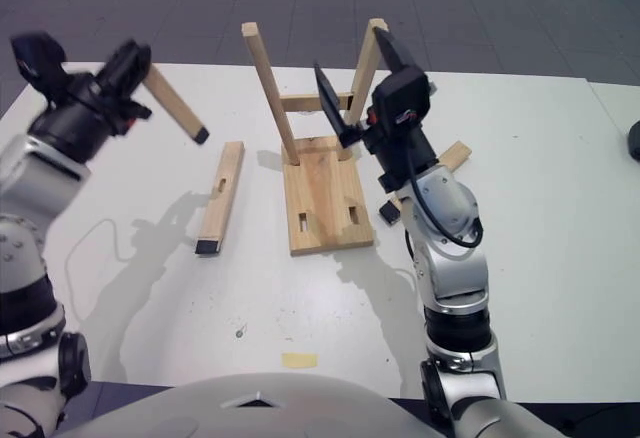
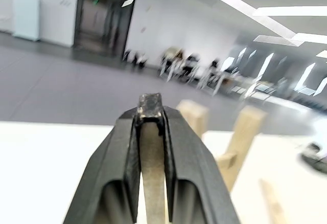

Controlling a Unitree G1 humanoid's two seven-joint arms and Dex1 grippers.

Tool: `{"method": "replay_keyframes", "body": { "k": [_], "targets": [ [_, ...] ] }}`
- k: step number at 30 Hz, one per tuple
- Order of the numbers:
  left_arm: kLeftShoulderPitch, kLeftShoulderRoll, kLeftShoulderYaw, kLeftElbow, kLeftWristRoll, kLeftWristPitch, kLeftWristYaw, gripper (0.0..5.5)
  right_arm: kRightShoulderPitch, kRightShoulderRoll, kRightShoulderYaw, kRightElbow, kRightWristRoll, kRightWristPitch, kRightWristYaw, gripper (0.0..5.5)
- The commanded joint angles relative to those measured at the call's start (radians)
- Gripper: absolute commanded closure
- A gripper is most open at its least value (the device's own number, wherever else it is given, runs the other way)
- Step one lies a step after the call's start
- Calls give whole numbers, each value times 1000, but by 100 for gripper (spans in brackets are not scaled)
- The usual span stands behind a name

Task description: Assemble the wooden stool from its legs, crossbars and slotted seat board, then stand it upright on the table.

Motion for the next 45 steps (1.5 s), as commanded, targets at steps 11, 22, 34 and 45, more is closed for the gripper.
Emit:
{"method": "replay_keyframes", "body": {
  "k": [11, 22, 34, 45],
  "targets": [
    [106, -254, -100, 161, 308, -206, -43, 507, -2, 10, -14, 26, -11, 12, -20, 10],
    [92, -310, -94, 255, 426, -272, -54, 507, -3, 27, 2, 33, -23, 8, -22, 10],
    [296, -284, -182, 318, 562, -321, -189, 507, -14, 32, -6, 20, -31, 15, -33, 10],
    [259, -290, -192, 266, 576, -304, -174, 507, -21, 31, -6, 22, -34, 18, -33, 10]
  ]
}}
